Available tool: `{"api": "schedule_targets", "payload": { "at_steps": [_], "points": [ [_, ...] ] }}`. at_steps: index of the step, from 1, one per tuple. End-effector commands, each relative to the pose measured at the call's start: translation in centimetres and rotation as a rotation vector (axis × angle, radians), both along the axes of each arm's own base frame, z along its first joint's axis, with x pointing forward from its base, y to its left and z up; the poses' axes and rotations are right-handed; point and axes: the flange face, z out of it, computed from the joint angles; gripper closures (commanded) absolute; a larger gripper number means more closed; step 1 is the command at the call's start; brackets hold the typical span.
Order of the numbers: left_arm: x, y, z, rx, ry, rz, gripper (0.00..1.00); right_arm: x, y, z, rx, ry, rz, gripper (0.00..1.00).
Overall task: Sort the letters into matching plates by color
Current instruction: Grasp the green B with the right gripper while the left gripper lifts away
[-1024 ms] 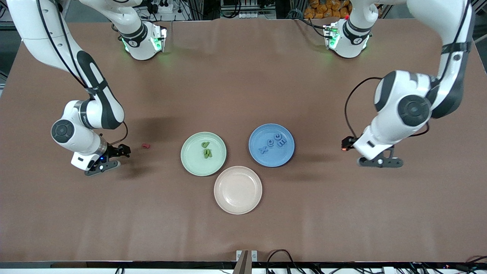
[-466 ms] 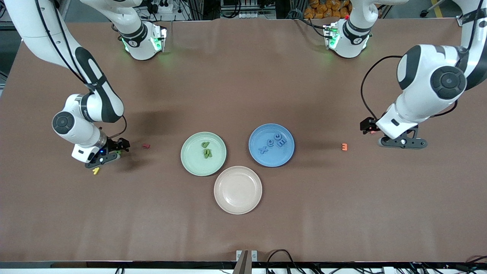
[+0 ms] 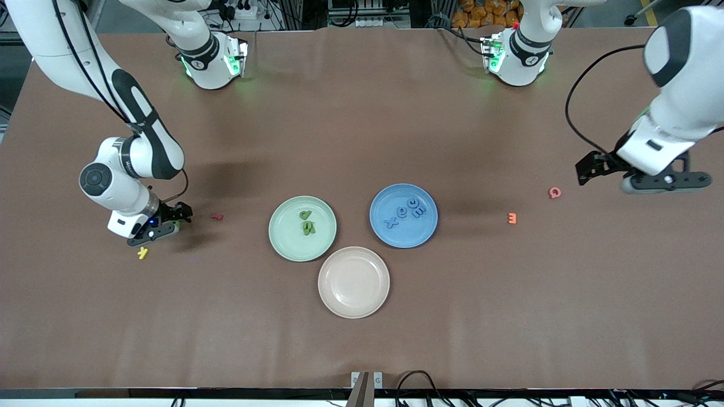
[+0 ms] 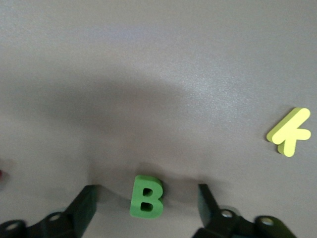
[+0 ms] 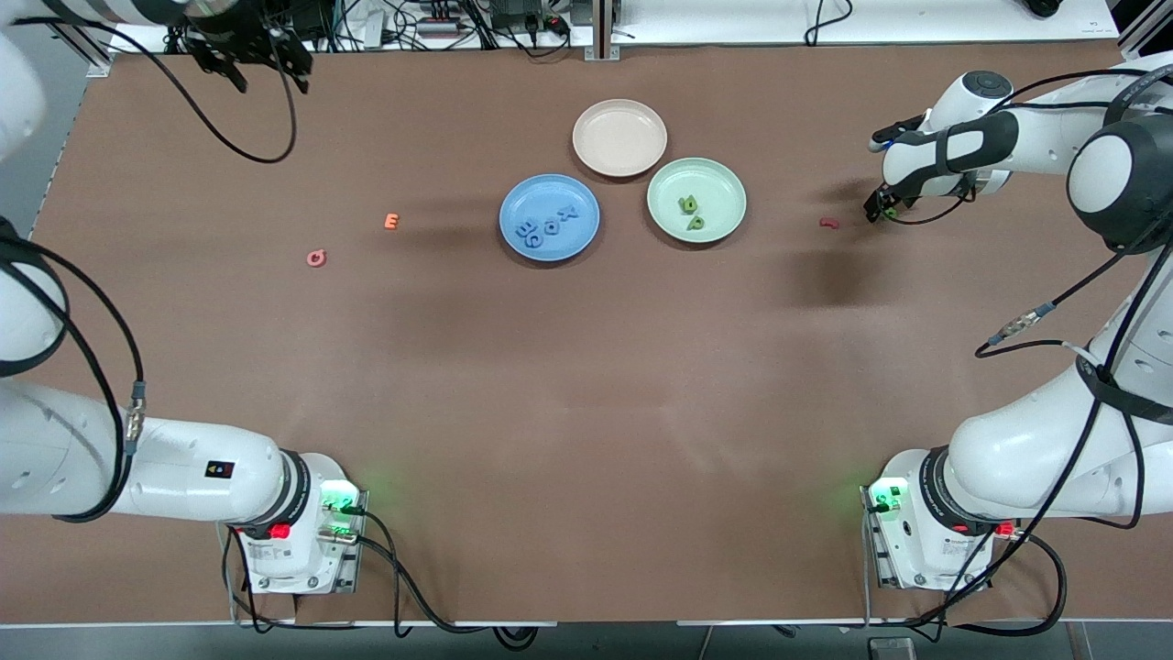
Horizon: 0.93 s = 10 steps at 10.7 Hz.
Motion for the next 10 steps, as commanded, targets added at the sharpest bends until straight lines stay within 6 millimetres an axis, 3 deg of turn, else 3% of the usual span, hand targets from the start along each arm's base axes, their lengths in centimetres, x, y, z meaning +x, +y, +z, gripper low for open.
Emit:
{"api": "schedule_targets", "payload": {
  "at_steps": [1,3,5,8,10],
  "points": [
    [-0.2,0.8,5.9,-0.05,0.024,0.044,0.0,-1.1,-1.1,0.6,-0.001,-0.002,0.008,0.33],
    [-0.2,0.6,8.3,-0.046,0.028,0.034,0.0,-1.2,-1.2,0.6,-0.001,-0.002,0.005,0.42],
    [-0.2,0.1,9.2,-0.048,0.026,0.025,0.0,-1.2,-1.3,0.6,-0.002,-0.002,0.004,0.53],
    [-1.0,-0.6,12.1,-0.049,0.049,0.012,0.0,-1.1,-1.2,0.5,-0.001,-0.002,0.007,0.61],
    [-1.0,-0.2,12.5,-0.082,0.044,0.015,0.0,-1.0,-1.2,0.6,-0.001,-0.008,0.007,0.69]
  ]
}}
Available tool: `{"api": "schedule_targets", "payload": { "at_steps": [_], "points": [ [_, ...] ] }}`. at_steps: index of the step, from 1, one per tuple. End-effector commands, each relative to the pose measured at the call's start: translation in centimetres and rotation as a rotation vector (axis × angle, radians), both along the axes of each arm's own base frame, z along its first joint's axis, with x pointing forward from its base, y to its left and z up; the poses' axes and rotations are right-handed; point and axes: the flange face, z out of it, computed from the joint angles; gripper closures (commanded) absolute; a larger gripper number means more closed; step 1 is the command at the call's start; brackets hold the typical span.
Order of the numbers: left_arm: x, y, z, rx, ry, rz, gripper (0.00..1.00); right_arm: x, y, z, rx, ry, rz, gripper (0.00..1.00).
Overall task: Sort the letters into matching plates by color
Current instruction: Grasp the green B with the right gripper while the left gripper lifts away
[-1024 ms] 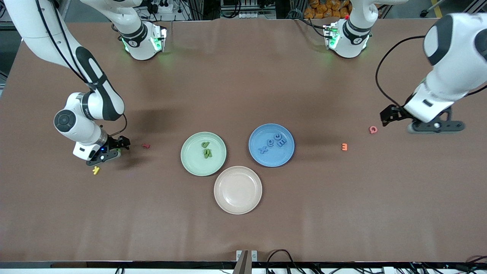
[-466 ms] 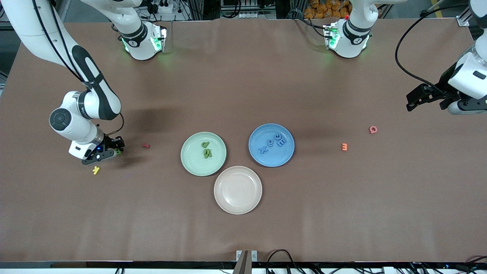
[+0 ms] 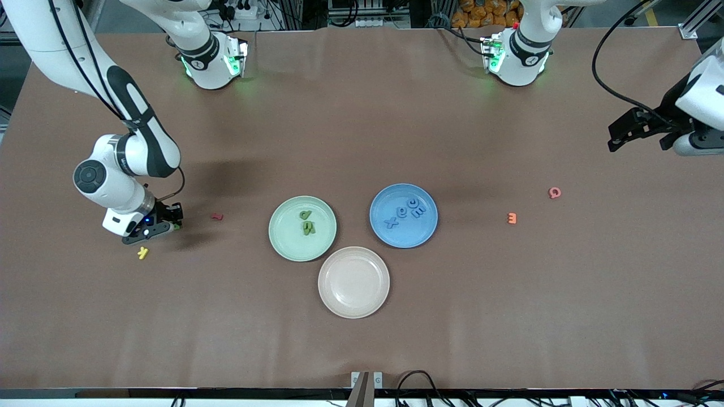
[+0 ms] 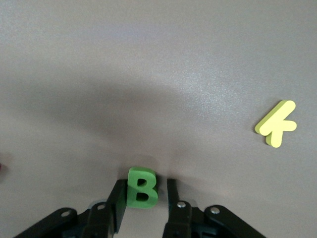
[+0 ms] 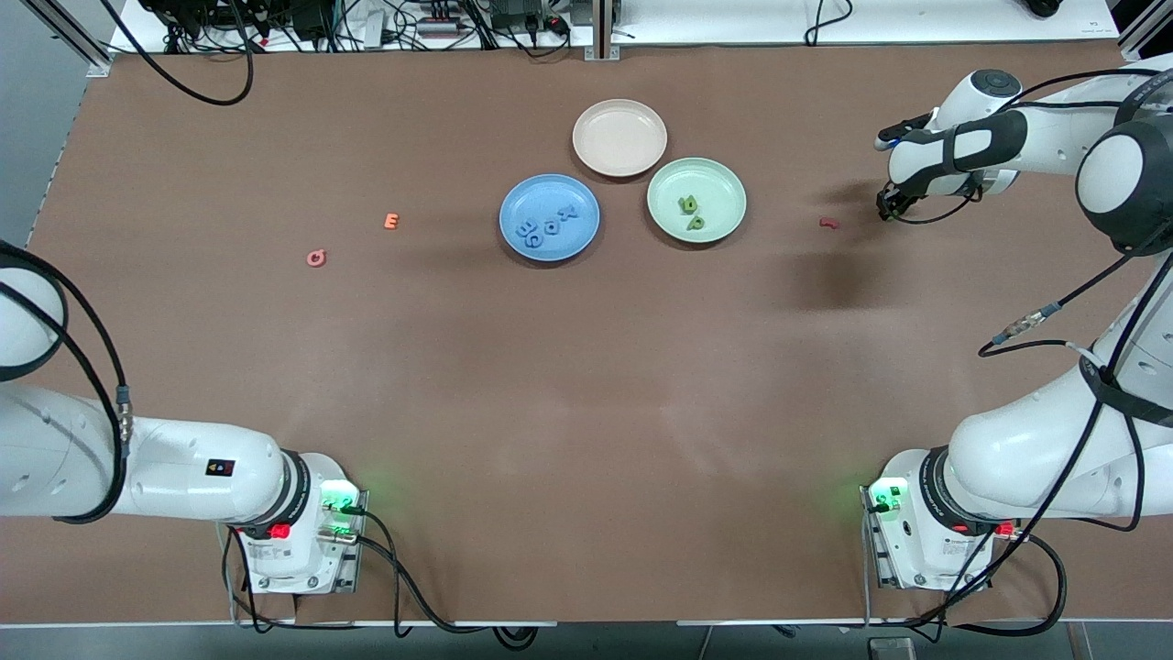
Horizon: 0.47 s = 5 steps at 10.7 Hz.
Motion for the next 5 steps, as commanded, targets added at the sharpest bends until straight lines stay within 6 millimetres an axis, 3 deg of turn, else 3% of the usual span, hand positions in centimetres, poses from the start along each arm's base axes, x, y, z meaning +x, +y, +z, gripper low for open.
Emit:
{"api": "schedule_targets", "payload": {
  "at_steps": [1,2,5],
  "points": [
    [0.45,0.35,0.95,-0.067,-0.002,0.003,0.0,-0.7,-0.46,-0.04,-0.004,-0.005,0.017,0.77],
    [0.56,0.45,1.04,-0.066,-0.011,0.003,0.0,-0.71,-0.38,-0.05,-0.004,-0.003,0.019,0.87],
    [0.61,-0.21,0.88,-0.064,-0.01,-0.018,0.0,-0.26,-0.36,0.77,-0.006,-0.014,0.017,0.93]
  ]
}}
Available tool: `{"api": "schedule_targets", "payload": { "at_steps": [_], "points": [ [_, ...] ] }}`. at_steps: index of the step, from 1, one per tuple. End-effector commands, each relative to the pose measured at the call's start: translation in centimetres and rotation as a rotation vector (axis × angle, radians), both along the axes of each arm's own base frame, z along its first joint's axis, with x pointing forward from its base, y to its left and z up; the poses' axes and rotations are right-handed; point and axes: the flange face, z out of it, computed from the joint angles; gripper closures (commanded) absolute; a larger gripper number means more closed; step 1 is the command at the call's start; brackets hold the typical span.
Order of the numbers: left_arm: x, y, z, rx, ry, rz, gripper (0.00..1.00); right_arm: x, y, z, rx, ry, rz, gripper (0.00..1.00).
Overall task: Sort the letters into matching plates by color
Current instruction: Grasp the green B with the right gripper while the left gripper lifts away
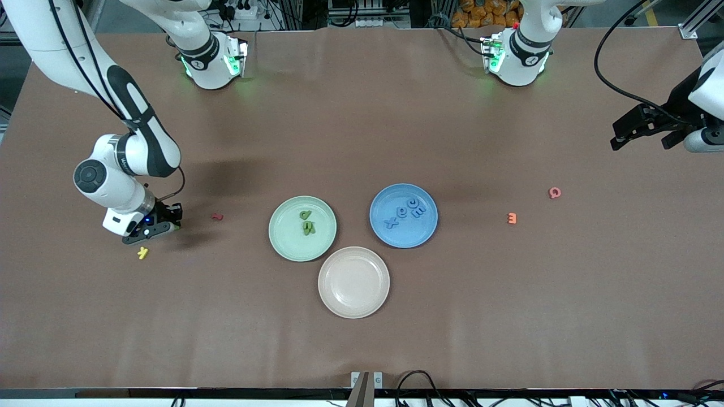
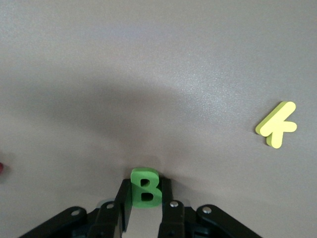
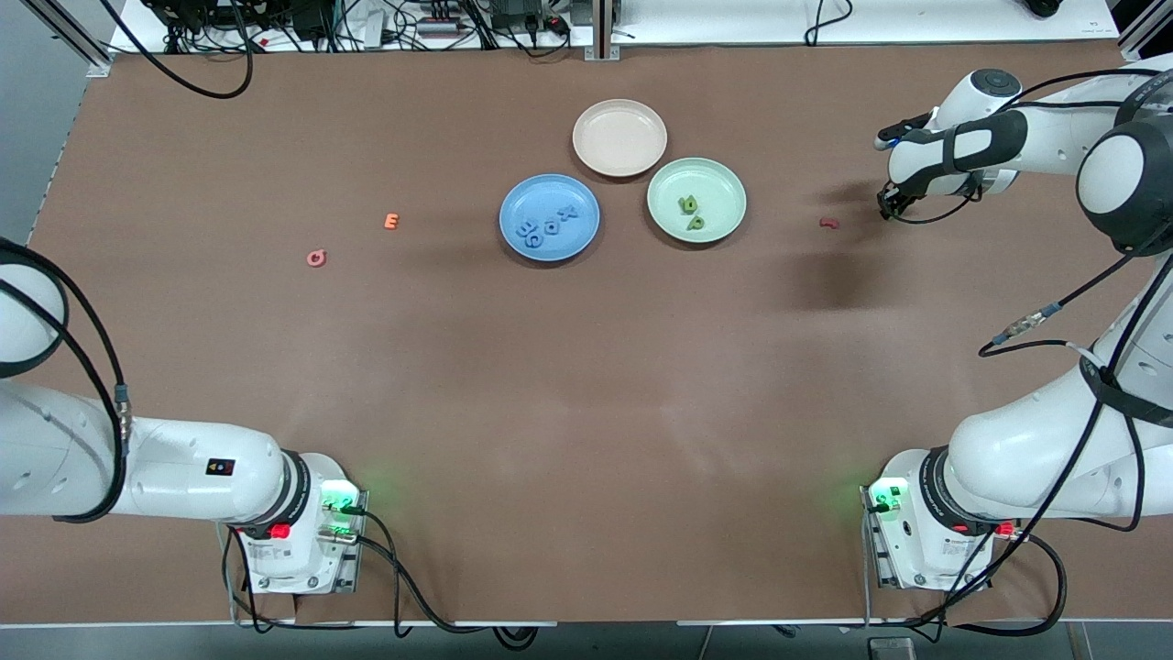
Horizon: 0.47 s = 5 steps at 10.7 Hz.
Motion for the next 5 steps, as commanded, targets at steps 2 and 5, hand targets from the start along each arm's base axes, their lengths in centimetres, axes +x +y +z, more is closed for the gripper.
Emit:
{"api": "schedule_targets", "payload": {
  "at_steps": [2,5],
  "points": [
    [0.5,-0.6,0.4,-0.031,-0.01,-0.028,0.0,0.8,-0.5,3.0,-0.006,-0.027,-0.009,0.93],
    [1.3,0.3,-0.7,-0.028,0.003,-0.01,0.0,2.6,0.8,5.4,-0.008,0.032,-0.088,0.93]
  ]
}}
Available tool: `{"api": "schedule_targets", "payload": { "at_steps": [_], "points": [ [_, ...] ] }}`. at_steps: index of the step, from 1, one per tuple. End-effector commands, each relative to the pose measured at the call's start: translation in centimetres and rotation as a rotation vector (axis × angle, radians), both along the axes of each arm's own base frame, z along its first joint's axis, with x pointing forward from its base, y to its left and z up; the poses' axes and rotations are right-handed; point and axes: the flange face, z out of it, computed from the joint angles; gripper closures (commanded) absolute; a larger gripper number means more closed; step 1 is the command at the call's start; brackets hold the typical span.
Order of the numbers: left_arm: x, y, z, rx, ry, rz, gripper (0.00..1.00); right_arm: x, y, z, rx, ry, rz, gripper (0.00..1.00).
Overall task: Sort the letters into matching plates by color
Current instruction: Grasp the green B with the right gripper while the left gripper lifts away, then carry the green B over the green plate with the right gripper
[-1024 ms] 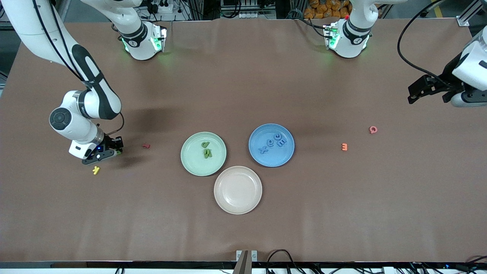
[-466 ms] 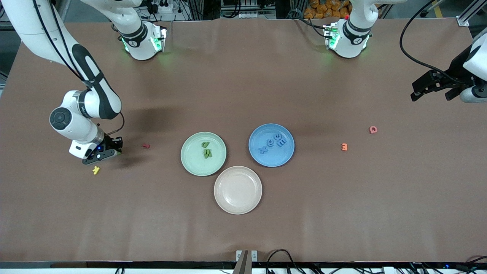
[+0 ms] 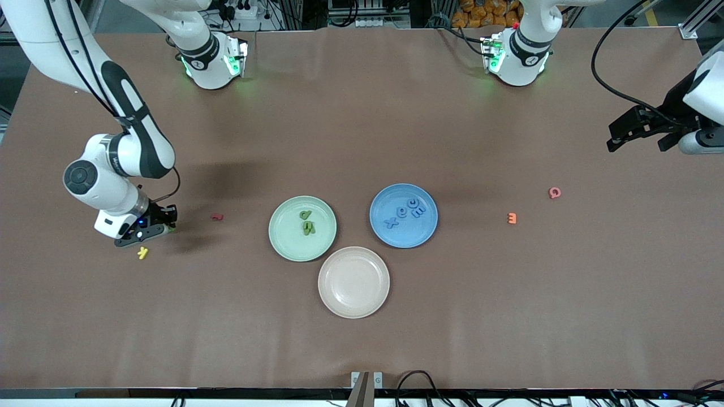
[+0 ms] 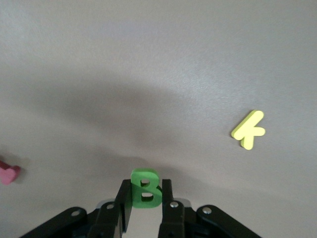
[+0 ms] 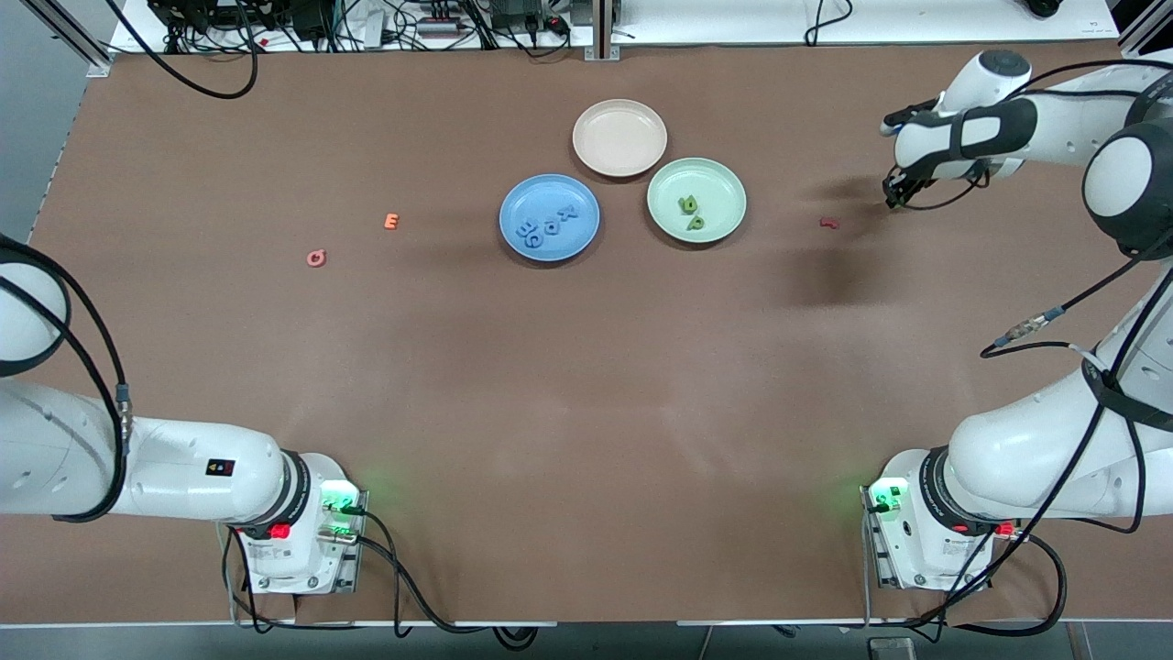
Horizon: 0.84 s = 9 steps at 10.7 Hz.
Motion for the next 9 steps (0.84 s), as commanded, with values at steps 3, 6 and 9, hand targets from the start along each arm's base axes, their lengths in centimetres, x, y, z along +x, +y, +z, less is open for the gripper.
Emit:
{"api": "schedule_targets", "payload": {
  "at_steps": [3,6,9],
  "points": [
    [1.0,0.4,-0.2,-0.023,-0.001,-0.007,0.0,2.7,5.0,4.1,-0.01,0.007,-0.219,0.93],
    [1.0,0.5,-0.1,-0.023,-0.004,-0.005,0.0,3.8,9.7,5.3,-0.014,0.006,-0.327,0.93],
    [1.1,0.4,-0.2,-0.026,-0.002,-0.004,0.0,3.7,22.5,6.3,0.06,0.003,-0.394,0.93]
  ]
}}
